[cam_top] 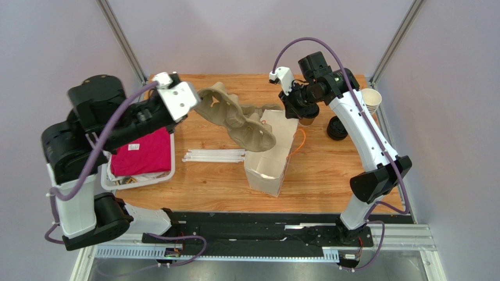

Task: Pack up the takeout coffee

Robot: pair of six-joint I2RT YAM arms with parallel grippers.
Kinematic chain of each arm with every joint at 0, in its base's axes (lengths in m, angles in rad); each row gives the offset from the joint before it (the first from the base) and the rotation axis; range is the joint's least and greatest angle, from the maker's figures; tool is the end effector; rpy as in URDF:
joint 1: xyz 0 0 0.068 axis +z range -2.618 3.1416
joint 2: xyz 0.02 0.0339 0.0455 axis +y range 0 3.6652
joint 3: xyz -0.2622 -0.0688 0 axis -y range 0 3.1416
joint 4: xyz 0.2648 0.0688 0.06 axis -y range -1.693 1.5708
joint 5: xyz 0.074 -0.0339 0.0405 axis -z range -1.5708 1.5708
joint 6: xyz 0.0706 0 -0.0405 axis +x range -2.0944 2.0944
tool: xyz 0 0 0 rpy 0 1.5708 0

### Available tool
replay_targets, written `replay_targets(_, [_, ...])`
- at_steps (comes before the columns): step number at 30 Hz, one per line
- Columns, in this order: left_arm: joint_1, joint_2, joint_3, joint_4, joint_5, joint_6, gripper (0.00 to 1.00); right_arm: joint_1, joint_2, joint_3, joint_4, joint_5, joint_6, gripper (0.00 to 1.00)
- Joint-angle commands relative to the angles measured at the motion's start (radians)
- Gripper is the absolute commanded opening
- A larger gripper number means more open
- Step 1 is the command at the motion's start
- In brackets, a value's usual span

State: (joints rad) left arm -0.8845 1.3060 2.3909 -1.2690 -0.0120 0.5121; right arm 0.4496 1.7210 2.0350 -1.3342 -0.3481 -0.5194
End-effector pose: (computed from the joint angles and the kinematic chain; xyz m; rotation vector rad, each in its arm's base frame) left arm 0.1047 -0.1264 0.6023 1.1261 1.3553 -0.2607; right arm 0.3192 0.1808 0.3920 -1.2997 2.1974 0.4229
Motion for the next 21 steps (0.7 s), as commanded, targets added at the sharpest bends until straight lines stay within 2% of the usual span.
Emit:
replay_targets(1, [-0.054,0.065,-0.033,0.158,-0.177,0.08,0.0,0.015,-0.032,0.011,0.044,0.057,0.056,0.0])
replay_targets(4, [-0.085,0.091,-0.033,0.203,-0.174,0.086,0.0,0.027,-0.049,-0.002,0.061,0.098,0.071,0.0])
replay_targets(8, [-0.157,0.122,-0.073,0.223,-0.248,0.149,0.0,0.044,-0.055,0.002,0.066,0.147,0.087,0.0])
replay_targets(11, [-0.198,0.116,-0.142,0.298,-0.321,0.195,0.0,0.051,-0.054,0.021,0.055,0.159,0.096,0.0])
replay_targets(17, [-0.234,0.113,-0.24,0.342,-0.453,0.226,0.0,0.058,-0.081,0.004,0.049,0.144,0.111,0.0])
replay_targets(21, [-0.29,0.081,-0.367,0.411,-0.514,0.34,0.0,0.069,-0.1,0.007,0.059,0.129,0.12,0.0])
